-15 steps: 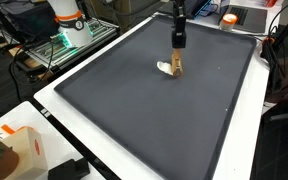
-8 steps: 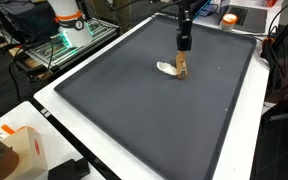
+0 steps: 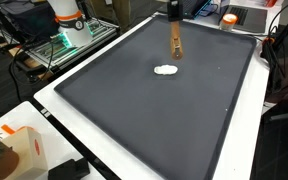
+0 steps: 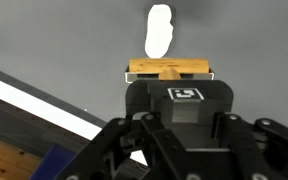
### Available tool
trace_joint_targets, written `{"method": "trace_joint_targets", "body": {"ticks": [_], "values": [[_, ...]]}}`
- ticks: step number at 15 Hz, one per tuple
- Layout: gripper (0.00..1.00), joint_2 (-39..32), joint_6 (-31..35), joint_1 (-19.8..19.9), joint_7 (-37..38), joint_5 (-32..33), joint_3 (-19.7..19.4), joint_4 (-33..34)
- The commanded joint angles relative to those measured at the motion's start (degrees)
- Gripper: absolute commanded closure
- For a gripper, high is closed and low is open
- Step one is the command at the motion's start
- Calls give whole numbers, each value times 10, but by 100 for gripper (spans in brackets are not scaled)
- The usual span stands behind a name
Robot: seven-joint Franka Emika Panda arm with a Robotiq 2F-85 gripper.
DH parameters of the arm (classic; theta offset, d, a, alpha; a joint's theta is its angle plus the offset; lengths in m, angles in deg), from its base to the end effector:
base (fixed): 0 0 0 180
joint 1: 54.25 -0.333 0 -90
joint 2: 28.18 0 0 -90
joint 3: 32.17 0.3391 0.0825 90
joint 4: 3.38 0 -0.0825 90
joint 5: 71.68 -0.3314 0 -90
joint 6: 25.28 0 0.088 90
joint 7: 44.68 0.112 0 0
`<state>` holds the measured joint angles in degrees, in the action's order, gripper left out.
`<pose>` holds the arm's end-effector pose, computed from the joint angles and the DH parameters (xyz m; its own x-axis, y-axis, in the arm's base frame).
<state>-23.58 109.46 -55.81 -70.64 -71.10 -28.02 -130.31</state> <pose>0.4867 0.0492 0.4795 0.8272 0.5299 0.1867 0.5191 -0.8480 0.1069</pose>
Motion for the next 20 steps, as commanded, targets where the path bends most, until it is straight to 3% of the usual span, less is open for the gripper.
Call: {"method": "trace_joint_targets", "body": {"ticks": [1,12,20], "values": [[78,1,-2,-9,2,1,-9,-1],[78,-115,24,6,41,22,-23,33],[78,-137,-83,10,88,62,-31,45]]}}
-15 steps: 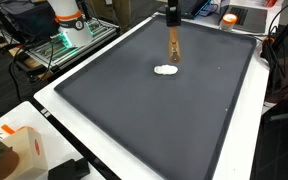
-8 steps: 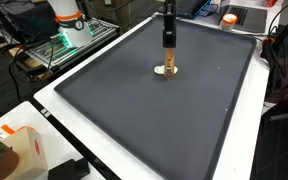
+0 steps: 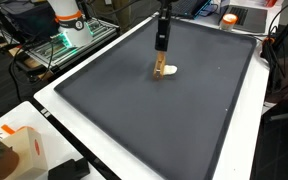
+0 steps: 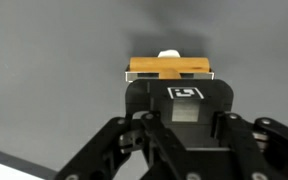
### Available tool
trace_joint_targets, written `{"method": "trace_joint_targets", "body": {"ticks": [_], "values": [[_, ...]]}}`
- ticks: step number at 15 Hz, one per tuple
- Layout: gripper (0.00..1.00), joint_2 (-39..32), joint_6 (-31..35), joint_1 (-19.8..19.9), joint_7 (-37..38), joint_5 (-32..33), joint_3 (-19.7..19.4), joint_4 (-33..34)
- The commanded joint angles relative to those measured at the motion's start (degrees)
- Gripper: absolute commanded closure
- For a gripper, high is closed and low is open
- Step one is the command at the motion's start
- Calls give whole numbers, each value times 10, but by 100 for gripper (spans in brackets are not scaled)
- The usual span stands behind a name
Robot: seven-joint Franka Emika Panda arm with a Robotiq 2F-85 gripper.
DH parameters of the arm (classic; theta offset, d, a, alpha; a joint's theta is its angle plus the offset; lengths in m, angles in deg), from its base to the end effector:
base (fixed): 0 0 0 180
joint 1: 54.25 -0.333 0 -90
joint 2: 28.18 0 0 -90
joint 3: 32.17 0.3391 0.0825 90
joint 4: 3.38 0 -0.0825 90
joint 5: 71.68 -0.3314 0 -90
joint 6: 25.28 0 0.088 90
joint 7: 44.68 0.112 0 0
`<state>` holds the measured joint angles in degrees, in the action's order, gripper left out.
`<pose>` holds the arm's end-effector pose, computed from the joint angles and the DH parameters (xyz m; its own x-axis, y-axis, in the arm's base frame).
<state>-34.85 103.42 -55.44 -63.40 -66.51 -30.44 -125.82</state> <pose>0.5173 0.0231 0.4027 0.9072 0.4197 -0.0297 0.4207 -0.9052 0.0601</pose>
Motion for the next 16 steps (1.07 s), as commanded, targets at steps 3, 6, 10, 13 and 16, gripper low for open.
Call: {"method": "trace_joint_targets", "body": {"ticks": [3,6,10,13,16], "values": [[78,-35,-7,12,19,4,-10,2],[78,-1,-43,13,33,8,-11,-3],[78,120,-60,17,10,-26,-9,-53],[78,190,-11,10,34,-35,-11,-75],[78,210,19,4,63,-19,-7,-75]]}}
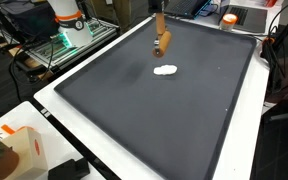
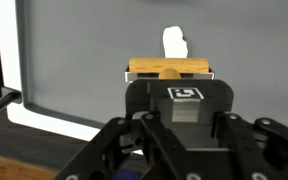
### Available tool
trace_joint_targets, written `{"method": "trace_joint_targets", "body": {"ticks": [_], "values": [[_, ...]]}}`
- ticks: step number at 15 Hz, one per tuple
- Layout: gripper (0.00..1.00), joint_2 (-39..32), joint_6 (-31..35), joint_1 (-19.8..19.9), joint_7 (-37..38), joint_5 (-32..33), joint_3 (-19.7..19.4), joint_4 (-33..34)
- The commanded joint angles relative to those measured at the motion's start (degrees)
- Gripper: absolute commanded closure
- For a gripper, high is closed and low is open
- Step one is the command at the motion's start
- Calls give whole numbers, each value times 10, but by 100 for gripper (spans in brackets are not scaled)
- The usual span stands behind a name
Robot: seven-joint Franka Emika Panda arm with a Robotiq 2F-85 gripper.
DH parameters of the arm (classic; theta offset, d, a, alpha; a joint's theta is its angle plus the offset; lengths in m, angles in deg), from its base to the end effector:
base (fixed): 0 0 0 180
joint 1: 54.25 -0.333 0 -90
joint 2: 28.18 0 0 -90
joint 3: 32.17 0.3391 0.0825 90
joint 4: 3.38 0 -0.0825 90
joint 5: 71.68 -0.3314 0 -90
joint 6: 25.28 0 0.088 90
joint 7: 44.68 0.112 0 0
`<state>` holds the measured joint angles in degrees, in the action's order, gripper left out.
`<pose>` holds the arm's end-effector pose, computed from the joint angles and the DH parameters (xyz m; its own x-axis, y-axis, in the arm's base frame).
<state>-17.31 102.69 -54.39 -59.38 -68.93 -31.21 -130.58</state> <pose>0.4594 0.0076 0.5166 0.9362 0.3003 0.1827 0.2871 -0.9531 0.0957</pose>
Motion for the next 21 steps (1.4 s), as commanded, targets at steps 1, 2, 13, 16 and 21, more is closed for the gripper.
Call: {"method": "trace_joint_targets", "body": {"ticks": [1,2,13,16,21], "values": [[53,15,7,-8,7,2,-5,-4],[53,23,7,-9,11,3,-4,-8],[78,-92,98,0,239,142,17,2],[78,-104,134,-18,171,-18,19,-2],[53,-110,129,-23,179,-53,21,1]]}}
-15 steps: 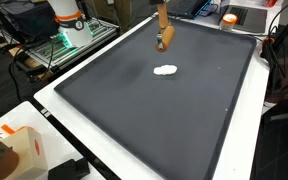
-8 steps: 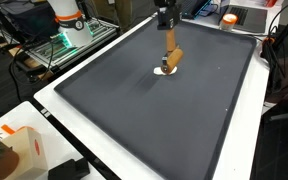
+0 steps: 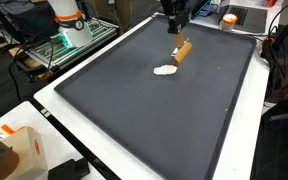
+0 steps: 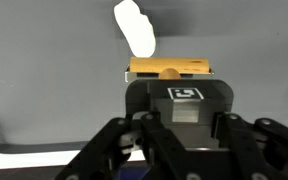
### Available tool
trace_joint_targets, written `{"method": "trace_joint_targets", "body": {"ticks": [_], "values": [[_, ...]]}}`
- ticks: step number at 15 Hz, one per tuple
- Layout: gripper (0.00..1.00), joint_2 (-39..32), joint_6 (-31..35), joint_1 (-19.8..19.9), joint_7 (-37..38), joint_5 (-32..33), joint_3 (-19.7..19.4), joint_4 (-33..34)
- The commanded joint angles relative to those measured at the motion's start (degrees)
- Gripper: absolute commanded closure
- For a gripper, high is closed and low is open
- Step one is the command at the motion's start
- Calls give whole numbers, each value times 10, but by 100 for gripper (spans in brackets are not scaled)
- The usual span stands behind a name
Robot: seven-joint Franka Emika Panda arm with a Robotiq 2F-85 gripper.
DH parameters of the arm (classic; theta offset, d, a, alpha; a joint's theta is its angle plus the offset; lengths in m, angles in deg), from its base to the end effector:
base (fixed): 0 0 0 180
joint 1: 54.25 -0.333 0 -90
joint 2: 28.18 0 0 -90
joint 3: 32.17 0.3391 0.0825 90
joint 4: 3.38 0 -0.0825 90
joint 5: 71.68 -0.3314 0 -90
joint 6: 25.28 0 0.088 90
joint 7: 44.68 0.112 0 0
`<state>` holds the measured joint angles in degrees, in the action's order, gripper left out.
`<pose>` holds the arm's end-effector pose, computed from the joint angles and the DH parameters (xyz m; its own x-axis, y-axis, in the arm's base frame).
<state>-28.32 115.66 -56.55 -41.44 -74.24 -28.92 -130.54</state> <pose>0.5065 0.0493 0.4486 0.9725 0.0029 0.2328 0.0147 -0.9987 -0.0489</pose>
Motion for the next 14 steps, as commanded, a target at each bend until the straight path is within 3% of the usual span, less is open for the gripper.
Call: {"method": "trace_joint_targets", "body": {"ticks": [1,2,4,9,11,12,13,14], "values": [[53,-1,-2,-2,0,0,-2,1],[78,-2,-2,-2,0,0,-2,1],[78,-15,-26,-1,71,54,-5,10],[78,-21,-72,-2,130,28,-7,17],[78,-26,-47,-2,119,31,-6,10],[53,-26,-47,-2,120,31,-6,10],[53,-26,-47,-2,120,31,-6,10],[78,-27,-47,-2,120,31,-6,10]]}}
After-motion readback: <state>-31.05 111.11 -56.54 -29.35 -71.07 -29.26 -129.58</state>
